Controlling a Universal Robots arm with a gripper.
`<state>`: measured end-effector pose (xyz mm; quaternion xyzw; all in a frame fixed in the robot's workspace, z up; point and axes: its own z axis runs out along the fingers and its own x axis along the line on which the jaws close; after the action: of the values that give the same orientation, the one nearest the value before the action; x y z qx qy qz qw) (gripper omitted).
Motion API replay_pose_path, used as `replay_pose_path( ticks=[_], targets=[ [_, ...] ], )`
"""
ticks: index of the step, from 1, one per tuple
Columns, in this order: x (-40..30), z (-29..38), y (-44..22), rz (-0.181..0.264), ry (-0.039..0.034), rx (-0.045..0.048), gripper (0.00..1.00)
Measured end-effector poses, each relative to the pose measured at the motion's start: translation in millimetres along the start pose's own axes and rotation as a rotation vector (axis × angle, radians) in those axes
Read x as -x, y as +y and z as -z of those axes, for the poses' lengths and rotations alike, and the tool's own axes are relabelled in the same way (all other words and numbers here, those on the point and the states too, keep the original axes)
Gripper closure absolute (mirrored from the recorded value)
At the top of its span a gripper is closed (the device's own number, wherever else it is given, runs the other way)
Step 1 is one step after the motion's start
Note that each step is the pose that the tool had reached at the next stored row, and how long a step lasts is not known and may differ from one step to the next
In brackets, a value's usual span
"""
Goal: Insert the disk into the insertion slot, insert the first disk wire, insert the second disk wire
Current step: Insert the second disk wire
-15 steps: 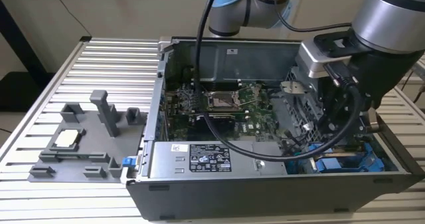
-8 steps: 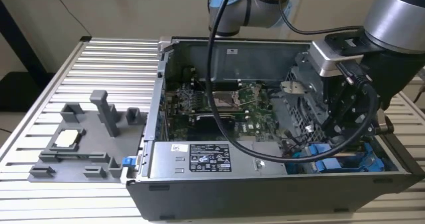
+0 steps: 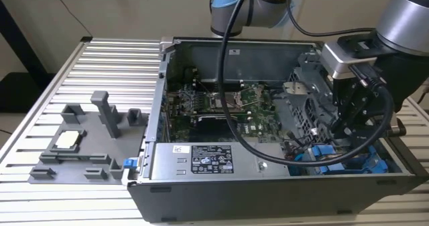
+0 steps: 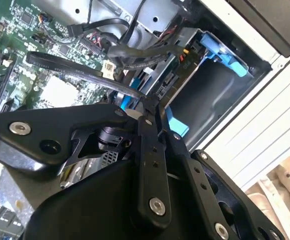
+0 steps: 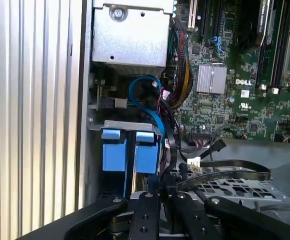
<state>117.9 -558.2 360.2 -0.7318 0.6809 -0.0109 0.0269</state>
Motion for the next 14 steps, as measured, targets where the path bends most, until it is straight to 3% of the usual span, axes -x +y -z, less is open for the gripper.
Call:
replay_pose_path(
  ticks=[7,14],
  targets=[
    [-0.1,-0.1,-0.4,0.002,-0.0002,0.0002,0.84],
    [-1.5,-3.6,-8.0,0.002,0.0064,0.0038,0.84]
  ],
)
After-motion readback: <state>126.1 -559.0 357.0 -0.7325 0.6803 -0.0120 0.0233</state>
